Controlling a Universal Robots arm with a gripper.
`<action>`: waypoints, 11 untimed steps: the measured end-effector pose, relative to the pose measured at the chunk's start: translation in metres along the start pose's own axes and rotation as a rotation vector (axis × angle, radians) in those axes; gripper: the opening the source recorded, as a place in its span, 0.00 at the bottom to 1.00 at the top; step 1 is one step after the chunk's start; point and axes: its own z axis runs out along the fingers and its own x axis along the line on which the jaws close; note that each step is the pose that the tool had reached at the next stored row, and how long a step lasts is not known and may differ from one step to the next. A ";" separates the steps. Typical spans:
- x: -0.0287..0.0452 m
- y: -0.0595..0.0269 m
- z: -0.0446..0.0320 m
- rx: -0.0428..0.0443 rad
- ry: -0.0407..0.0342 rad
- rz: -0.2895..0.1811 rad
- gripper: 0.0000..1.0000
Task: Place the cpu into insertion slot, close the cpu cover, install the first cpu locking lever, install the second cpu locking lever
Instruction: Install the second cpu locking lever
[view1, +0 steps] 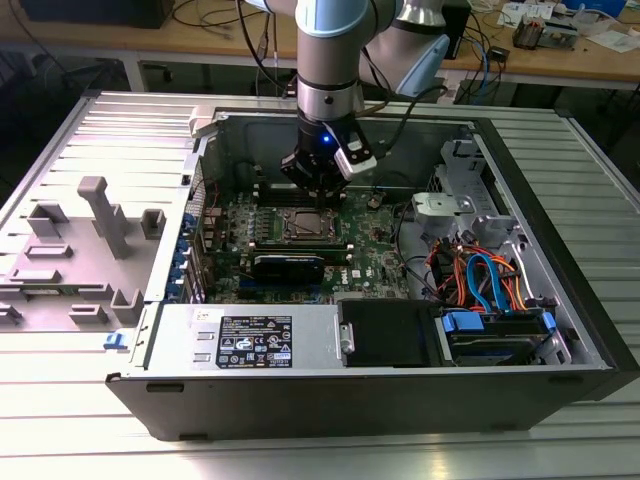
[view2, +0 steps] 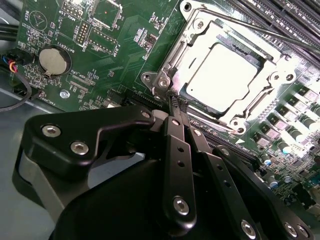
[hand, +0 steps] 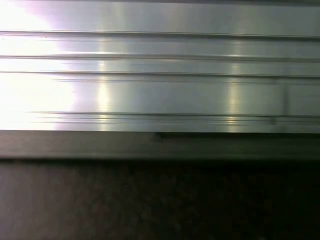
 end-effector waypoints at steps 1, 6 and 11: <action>0.0000 0.0000 0.0000 0.0000 0.0001 0.000 0.11; 0.0000 -0.0001 0.0000 0.0000 0.0002 0.000 0.11; 0.0000 -0.0009 0.0000 0.0000 0.0003 0.000 0.11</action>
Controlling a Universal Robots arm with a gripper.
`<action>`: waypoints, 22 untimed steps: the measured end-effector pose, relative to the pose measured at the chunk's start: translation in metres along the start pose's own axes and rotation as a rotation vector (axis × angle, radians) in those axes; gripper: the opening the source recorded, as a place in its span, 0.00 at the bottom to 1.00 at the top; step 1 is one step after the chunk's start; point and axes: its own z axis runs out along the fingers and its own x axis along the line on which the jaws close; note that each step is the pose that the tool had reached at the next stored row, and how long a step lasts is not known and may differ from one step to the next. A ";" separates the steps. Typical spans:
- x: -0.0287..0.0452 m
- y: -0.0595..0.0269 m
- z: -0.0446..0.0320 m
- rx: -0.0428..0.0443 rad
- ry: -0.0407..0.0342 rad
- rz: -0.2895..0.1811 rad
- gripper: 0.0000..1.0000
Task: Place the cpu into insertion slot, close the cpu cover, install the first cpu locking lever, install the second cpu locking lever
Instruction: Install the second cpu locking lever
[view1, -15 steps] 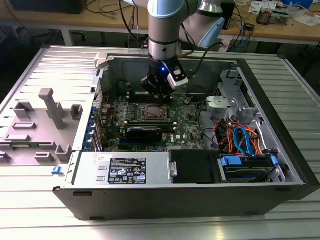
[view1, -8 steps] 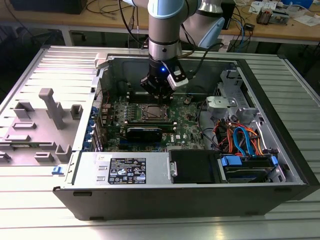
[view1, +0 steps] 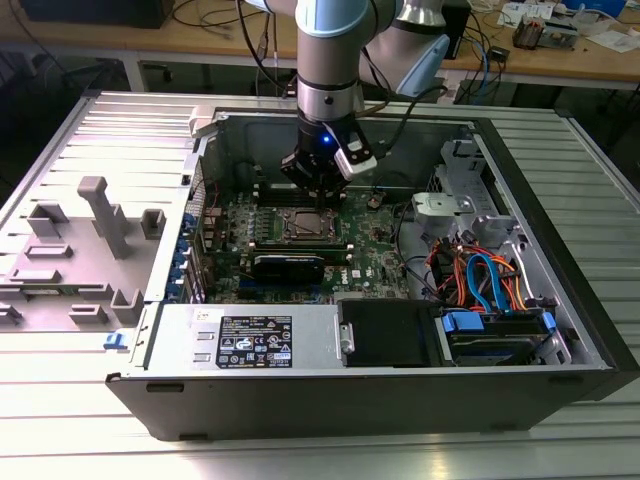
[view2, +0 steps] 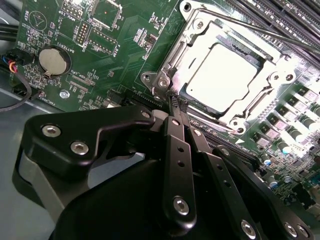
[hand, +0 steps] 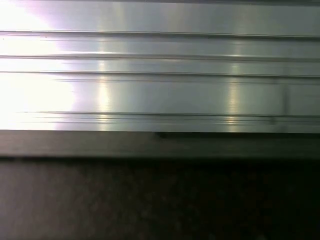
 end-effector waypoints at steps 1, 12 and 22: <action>0.0000 -0.0007 0.0000 0.0001 0.0001 0.000 0.11; 0.0001 -0.0049 -0.0017 0.0018 0.0001 0.000 0.11; 0.0000 -0.0105 -0.0057 0.0019 0.0001 0.000 0.11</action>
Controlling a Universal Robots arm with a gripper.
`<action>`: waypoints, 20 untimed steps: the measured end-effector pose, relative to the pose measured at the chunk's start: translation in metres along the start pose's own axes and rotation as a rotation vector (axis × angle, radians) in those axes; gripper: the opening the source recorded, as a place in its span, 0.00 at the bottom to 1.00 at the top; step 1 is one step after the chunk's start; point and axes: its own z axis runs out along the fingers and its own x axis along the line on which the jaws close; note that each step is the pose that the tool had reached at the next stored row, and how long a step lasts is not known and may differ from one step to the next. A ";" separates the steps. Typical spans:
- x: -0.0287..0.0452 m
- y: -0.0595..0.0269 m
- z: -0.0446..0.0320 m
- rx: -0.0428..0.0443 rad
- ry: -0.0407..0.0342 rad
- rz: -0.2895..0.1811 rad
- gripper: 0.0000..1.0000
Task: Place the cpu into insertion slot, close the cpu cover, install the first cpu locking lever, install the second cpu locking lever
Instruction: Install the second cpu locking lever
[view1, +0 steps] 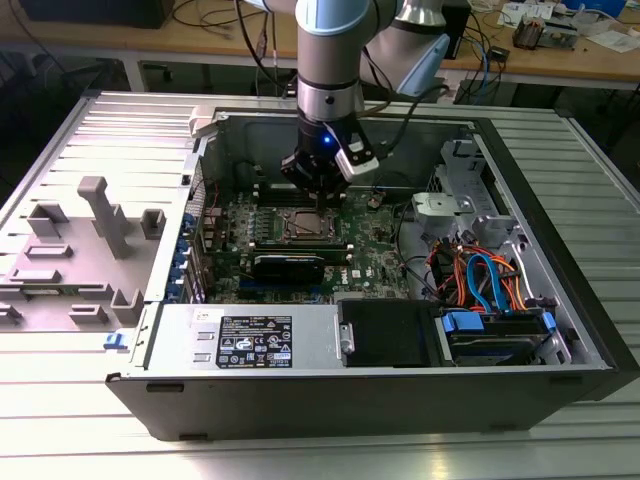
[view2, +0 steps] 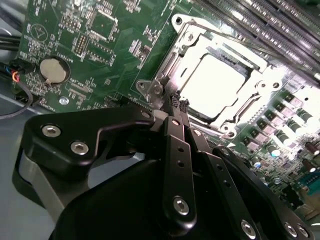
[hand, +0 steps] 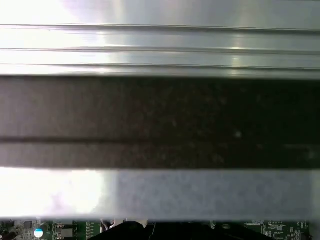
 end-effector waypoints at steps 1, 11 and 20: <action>0.0000 -0.0016 0.0000 0.0000 0.0000 0.000 0.11; 0.0000 -0.0097 -0.0067 0.0000 -0.0001 0.000 0.11; -0.0002 -0.0145 -0.0138 0.0000 -0.0001 0.000 0.11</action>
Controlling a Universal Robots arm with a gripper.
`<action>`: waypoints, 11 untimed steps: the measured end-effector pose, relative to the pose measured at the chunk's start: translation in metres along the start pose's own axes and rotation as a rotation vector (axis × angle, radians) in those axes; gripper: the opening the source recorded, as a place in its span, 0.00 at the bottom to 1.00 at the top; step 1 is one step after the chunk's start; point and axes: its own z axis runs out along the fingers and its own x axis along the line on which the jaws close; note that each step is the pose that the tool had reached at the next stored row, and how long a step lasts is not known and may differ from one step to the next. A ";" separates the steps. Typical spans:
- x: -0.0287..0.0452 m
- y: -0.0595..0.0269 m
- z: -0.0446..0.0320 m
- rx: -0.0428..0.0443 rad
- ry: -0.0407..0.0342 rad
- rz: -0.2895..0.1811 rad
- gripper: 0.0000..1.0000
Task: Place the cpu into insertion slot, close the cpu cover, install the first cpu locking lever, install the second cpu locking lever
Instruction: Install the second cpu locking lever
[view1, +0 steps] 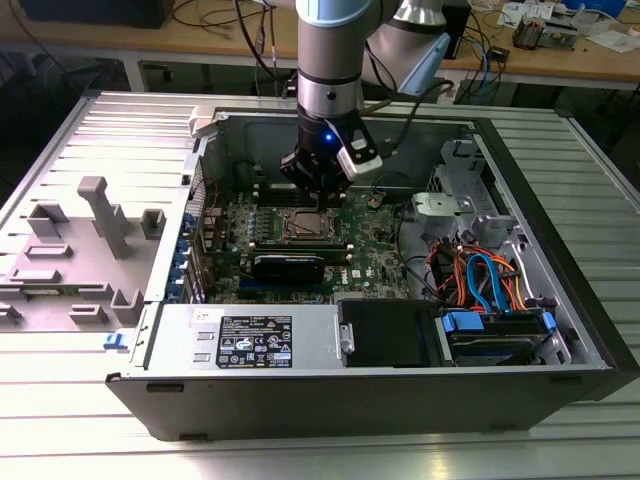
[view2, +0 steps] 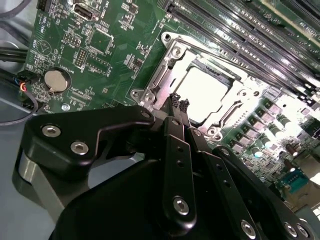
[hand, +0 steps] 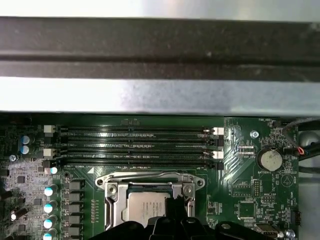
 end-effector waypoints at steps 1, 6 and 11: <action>0.0000 -0.0010 0.0000 0.0000 0.0000 0.000 0.11; 0.0001 -0.0096 0.0001 -0.0003 -0.0001 0.000 0.11; 0.0001 -0.0099 0.0001 -0.0002 0.0000 0.000 0.11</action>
